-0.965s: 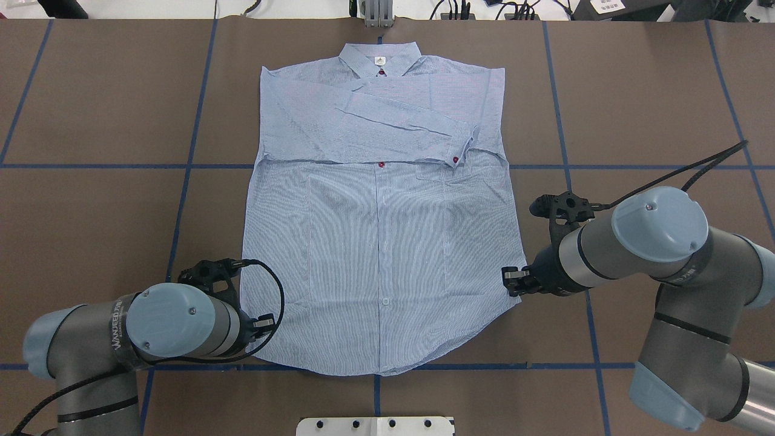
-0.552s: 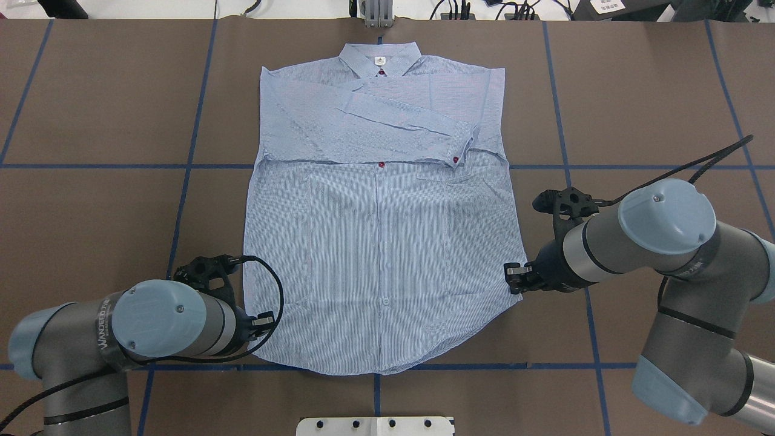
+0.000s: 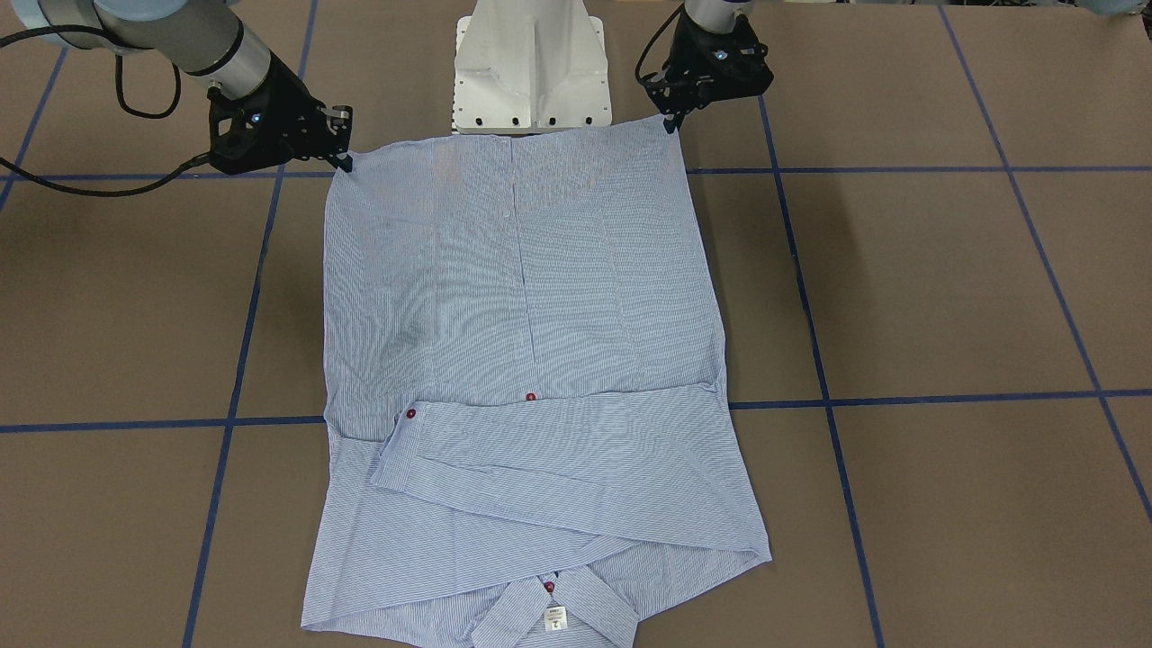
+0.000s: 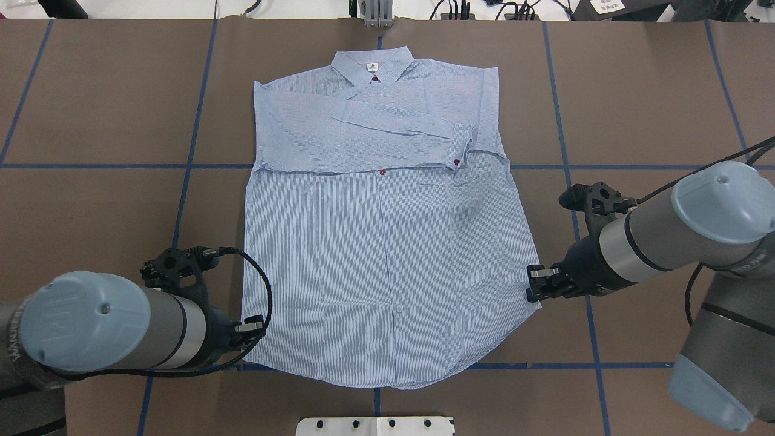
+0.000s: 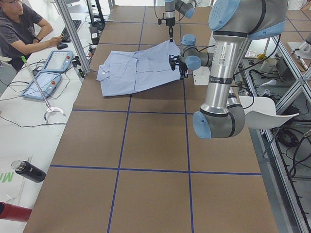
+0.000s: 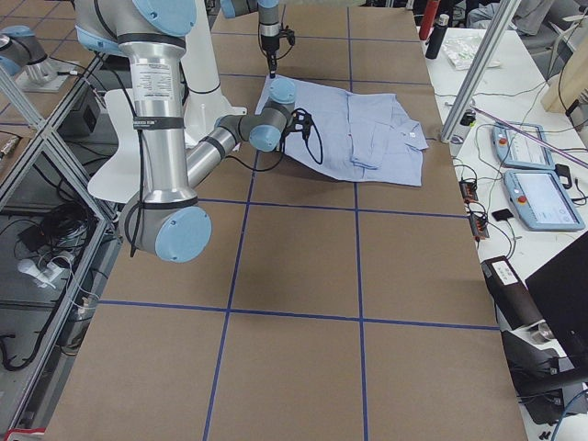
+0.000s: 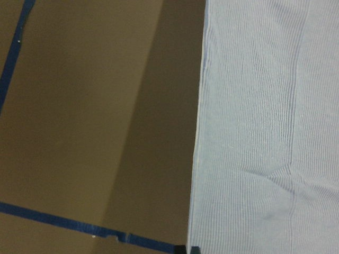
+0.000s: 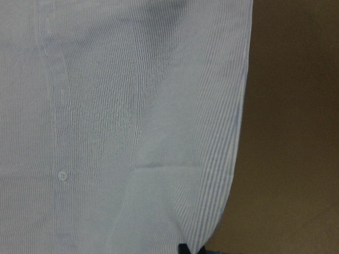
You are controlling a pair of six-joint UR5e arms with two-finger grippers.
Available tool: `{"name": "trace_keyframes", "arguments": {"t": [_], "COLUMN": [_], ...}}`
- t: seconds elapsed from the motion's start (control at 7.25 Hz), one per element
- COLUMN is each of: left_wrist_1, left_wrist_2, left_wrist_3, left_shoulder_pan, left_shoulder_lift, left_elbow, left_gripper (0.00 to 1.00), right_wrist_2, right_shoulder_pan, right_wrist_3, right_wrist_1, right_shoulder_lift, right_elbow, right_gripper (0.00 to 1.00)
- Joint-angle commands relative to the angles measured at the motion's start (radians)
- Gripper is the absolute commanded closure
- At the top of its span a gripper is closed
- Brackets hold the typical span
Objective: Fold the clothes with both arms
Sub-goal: 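Pinch both hem corners with the left and right grippers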
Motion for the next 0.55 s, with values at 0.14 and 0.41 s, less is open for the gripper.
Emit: {"name": "trace_keyframes", "arguments": {"t": [0.14,0.41], "left_wrist_1": [0.009,0.007], "left_wrist_2": [-0.034,-0.035], "left_wrist_3": [-0.006,0.0], "left_shoulder_pan": [0.013,0.013], "left_shoulder_lift": [0.019,0.068], "left_elbow": [-0.06,-0.09], "left_gripper": [1.0,1.0], "right_wrist_2": [0.125,0.131], "right_shoulder_pan": [0.003,0.007], "right_wrist_3": [0.001,0.001], "right_wrist_1": [0.0,0.002], "right_shoulder_lift": [-0.087,-0.093], "right_elbow": [0.1,0.091], "right_gripper": [1.0,1.0]}}
